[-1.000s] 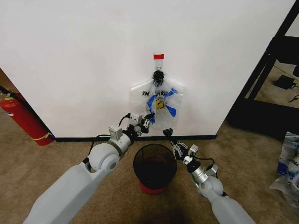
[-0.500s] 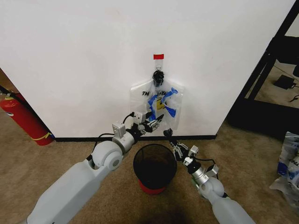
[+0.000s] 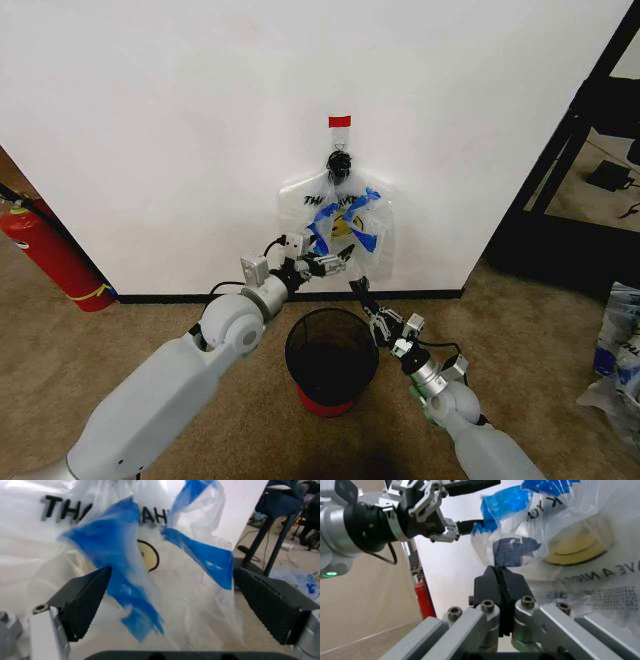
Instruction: Pick up the garbage bag from the wall and place it over the trash bin.
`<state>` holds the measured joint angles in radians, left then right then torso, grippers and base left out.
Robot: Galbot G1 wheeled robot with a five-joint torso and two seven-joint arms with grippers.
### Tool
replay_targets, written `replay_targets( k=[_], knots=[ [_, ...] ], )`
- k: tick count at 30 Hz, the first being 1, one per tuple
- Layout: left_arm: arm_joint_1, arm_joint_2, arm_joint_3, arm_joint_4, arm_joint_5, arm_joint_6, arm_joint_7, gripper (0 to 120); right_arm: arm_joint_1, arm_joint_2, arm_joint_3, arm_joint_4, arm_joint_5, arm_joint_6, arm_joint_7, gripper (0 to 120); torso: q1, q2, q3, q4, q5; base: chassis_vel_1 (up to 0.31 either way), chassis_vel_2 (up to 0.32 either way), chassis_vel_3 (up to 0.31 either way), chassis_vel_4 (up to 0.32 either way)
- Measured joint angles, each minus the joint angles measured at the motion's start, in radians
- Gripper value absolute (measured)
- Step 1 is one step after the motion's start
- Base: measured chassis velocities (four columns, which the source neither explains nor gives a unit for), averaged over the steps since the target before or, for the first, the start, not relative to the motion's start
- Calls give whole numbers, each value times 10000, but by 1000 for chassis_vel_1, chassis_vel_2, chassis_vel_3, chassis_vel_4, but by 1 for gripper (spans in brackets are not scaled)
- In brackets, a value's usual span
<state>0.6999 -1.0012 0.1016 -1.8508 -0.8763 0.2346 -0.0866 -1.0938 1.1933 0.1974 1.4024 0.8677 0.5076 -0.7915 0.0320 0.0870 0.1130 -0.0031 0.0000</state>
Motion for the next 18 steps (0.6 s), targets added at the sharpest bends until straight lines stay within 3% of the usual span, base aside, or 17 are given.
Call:
replay_targets(
  k=[7,10,18],
  knots=[
    [-112,23,-188,85,-170,23,-1,94,50,3,2,-38,-4,8,-7,0,0,0,0,0,0,0,0,0,0],
    [-139,47,-211,85,-252,28,5,86,89,25,-12,-77,-6,8,-8,0,0,-1,0,0,0,0,0,0,0],
    [6,107,-174,44,-254,70,63,52,151,75,-45,-77,-31,7,5,0,0,-2,0,0,0,0,0,0,0]
  ],
)
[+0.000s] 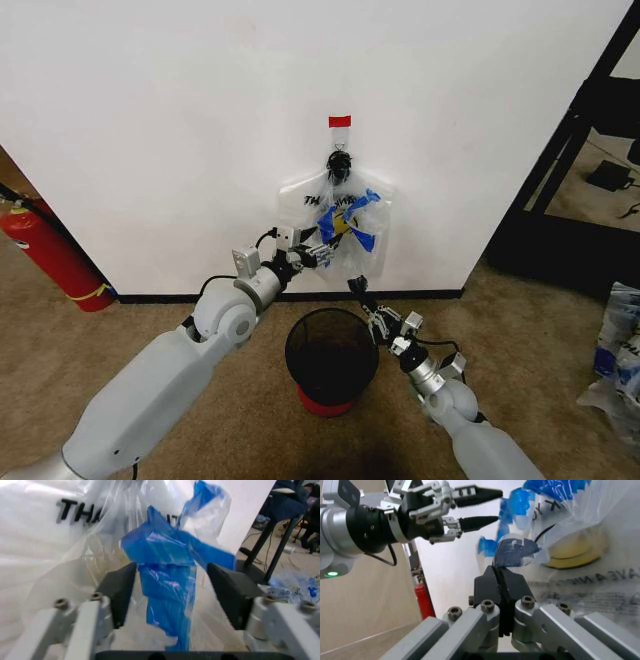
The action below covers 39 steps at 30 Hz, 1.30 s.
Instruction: Pick up the garbage bag from the wall and place it over the trash bin.
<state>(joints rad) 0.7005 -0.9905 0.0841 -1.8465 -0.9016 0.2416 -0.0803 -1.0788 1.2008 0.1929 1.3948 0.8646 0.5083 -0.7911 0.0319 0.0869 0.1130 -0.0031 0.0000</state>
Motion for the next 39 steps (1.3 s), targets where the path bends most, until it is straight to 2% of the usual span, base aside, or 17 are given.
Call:
replay_targets(
  k=[2,5,9,11,14,15,21,22,27,30,35,36,39],
  knots=[
    [7,0,23,11,25,4,3,51,-3,0,0,9,0,0,1,0,0,0,0,0,0,0,0,0,0],
    [-42,-56,96,277,362,3,14,34,-20,5,-10,43,-9,0,3,0,0,0,0,-1,-1,0,0,0,0],
    [-81,-71,113,473,636,-10,15,26,-20,13,-24,42,-19,-1,2,0,0,0,0,0,0,0,0,0,0],
    [-81,-65,117,506,715,-10,15,30,-23,13,-24,43,-21,-1,-1,0,0,0,0,0,-1,0,0,0,0],
    [-71,-36,104,470,750,36,16,46,-33,13,-22,42,-24,-1,-12,0,0,0,0,-1,-1,0,0,0,0],
    [-71,-36,104,470,750,36,16,46,-33,13,-22,42,-24,-1,-12,0,0,0,0,-1,-1,0,0,0,0],
    [218,106,-189,-134,531,197,81,69,-13,-3,-11,17,-24,-1,-16,0,-2,0,0,0,0,0,0,0,0],
    [218,106,-189,-134,531,197,81,69,-13,-3,-11,17,-24,-1,-16,0,-2,0,0,0,0,0,0,0,0],
    [269,50,-109,-85,501,252,84,91,8,11,-21,6,-33,-1,-16,0,-2,0,0,0,1,0,0,0,0],
    [185,-23,16,52,503,265,74,98,9,13,-22,6,-41,0,-16,0,-2,0,0,0,0,0,0,0,0],
    [-193,-176,330,475,510,286,49,95,-43,35,-3,65,-47,2,-16,0,-1,0,0,-2,0,0,0,0,0],
    [-295,-177,384,554,472,290,43,86,-78,38,27,90,-61,16,-16,0,-1,0,0,-1,0,0,0,0,0],
    [-254,-109,376,444,433,298,47,74,-90,37,55,94,-71,34,-16,0,-1,0,0,0,0,0,0,0,0]
  ],
)
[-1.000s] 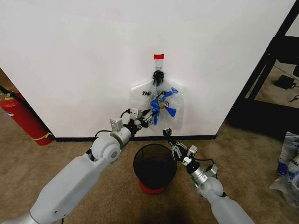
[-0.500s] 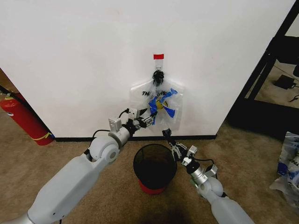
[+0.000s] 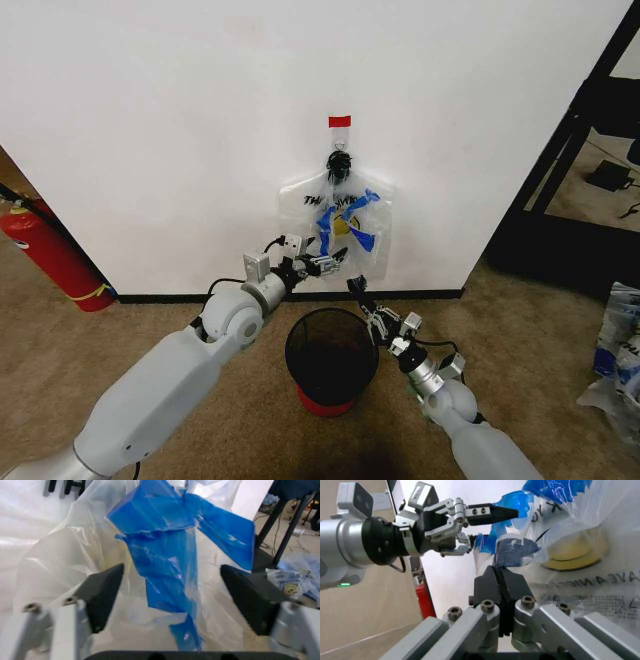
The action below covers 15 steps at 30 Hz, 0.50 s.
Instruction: Pick up the garbage bag from the wall and place it over the trash bin.
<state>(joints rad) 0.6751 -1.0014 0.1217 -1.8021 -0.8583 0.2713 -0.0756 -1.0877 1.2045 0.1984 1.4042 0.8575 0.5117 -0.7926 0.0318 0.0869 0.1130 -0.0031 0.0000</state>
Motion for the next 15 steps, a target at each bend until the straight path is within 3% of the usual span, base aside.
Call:
replay_targets(
  k=[13,15],
  knots=[
    [19,35,-69,-96,-84,1,-23,30,-18,14,18,-3,-73,54,17,0,0,0,0,0,-1,0,0,0,0],
    [65,46,-117,-157,-86,-4,-36,19,-20,17,20,-3,-75,58,20,0,0,0,0,0,0,0,0,0,0]
  ],
)
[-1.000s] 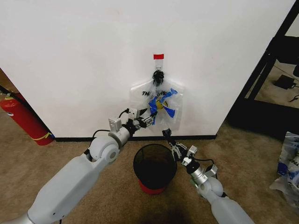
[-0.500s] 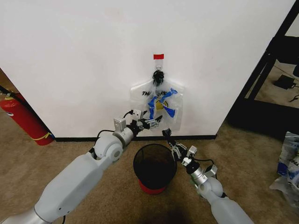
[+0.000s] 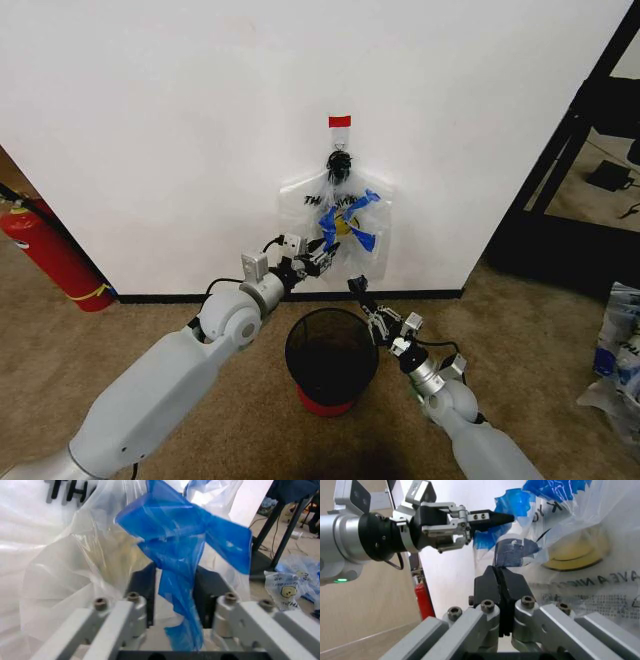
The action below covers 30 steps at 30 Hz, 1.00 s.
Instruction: Pick up the garbage bag from the wall and place it over the trash bin.
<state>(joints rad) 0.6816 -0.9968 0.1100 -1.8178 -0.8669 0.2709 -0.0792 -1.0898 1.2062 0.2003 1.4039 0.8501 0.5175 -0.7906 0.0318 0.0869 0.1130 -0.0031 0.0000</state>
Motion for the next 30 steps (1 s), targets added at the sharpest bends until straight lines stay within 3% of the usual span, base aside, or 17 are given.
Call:
replay_targets(
  k=[6,16,21,26,27,29,30],
  knots=[
    [227,128,-181,-266,1,-13,-11,0,13,3,11,-4,-40,34,70,0,0,1,0,0,0,0,0,0,0],
    [409,171,-372,-504,244,-141,-36,0,-302,-397,1,558,-602,67,301,1,1,1,0,1,1,0,0,0,0],
    [439,130,-511,-431,281,-151,-63,0,-702,-1181,609,964,-615,-854,-2281,22,2,1,0,0,2,0,0,0,0],
    [537,74,-560,-429,334,-152,-66,0,-671,-1708,1236,1161,-686,-1290,-3335,36,2,1,0,-2,1,0,0,0,0],
    [549,42,-563,-429,357,-153,-68,0,-620,-1829,1290,1310,-712,-1096,-2986,41,1,1,0,-2,-1,0,0,0,0],
    [551,-26,-561,-398,375,-156,-69,0,-459,-1947,909,1929,-949,-127,-354,51,2,1,0,-1,-1,0,0,0,0],
    [551,-26,-561,-398,375,-156,-69,0,-459,-1947,909,1929,-949,-127,-354,51,2,1,0,-1,-1,0,0,0,0]
  ],
)
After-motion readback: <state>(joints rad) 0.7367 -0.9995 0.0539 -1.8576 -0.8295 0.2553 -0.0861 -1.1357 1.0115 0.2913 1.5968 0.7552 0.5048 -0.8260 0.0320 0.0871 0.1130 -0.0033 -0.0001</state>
